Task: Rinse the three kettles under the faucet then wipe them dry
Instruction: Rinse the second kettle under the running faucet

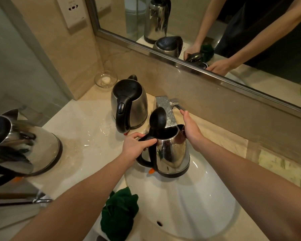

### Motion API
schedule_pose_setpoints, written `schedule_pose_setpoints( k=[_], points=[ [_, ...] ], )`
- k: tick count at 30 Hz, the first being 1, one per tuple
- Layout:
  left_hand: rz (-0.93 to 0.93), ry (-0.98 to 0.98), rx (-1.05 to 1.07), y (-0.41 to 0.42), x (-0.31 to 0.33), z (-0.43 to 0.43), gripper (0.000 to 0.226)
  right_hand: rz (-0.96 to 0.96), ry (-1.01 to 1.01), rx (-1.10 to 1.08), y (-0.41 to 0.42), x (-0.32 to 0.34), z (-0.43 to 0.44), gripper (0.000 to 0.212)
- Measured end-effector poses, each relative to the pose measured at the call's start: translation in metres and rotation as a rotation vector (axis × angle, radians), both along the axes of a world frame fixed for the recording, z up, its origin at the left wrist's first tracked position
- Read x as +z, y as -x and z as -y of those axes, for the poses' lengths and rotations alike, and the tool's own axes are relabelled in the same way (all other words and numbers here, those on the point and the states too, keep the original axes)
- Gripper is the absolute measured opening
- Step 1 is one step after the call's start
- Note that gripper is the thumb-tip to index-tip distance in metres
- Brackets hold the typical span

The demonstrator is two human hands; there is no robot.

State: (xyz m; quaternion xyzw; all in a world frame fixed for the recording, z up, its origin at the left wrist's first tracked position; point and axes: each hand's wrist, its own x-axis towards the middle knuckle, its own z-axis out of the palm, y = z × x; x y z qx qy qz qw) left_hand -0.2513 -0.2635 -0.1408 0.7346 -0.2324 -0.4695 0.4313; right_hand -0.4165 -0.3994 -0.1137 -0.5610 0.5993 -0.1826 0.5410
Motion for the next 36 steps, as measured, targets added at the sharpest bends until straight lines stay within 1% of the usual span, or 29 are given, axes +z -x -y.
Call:
schedule_pose_setpoints(
  k=[5, 8, 13, 17, 23, 26, 30, 32, 35, 36],
  points=[
    [-0.005, 0.001, 0.0, 0.002, -0.002, 0.004, 0.05, -0.015, 0.01, 0.004, 0.001, 0.001, 0.003, 0.057],
    [-0.005, 0.002, -0.002, 0.003, -0.004, 0.004, 0.045, -0.021, -0.001, 0.024, 0.004, 0.002, 0.004, 0.058],
    [-0.035, 0.021, 0.004, 0.0, -0.01, 0.001, 0.04, 0.004, -0.006, 0.015, 0.004, -0.005, -0.001, 0.063],
    [-0.041, -0.006, 0.012, -0.001, -0.018, -0.002, 0.039, -0.006, -0.034, 0.008, 0.003, -0.017, -0.006, 0.071],
    [-0.041, -0.002, 0.021, 0.0, -0.027, -0.003, 0.038, -0.009, -0.079, -0.031, 0.002, -0.03, -0.008, 0.071],
    [-0.036, -0.001, 0.016, -0.002, -0.032, -0.004, 0.04, 0.001, -0.098, -0.044, 0.001, -0.035, -0.008, 0.067],
    [-0.024, 0.003, -0.004, -0.004, -0.038, -0.006, 0.038, 0.011, -0.097, -0.041, 0.003, -0.043, -0.01, 0.066],
    [-0.028, 0.024, -0.012, -0.006, -0.04, -0.006, 0.038, 0.0, -0.105, -0.042, 0.003, -0.047, -0.012, 0.069],
    [-0.024, 0.032, -0.026, -0.009, -0.043, -0.007, 0.036, -0.006, -0.098, -0.054, 0.002, -0.05, -0.014, 0.08],
    [-0.022, 0.033, -0.036, -0.01, -0.043, -0.006, 0.033, 0.002, -0.097, -0.062, 0.001, -0.051, -0.014, 0.078]
  ],
)
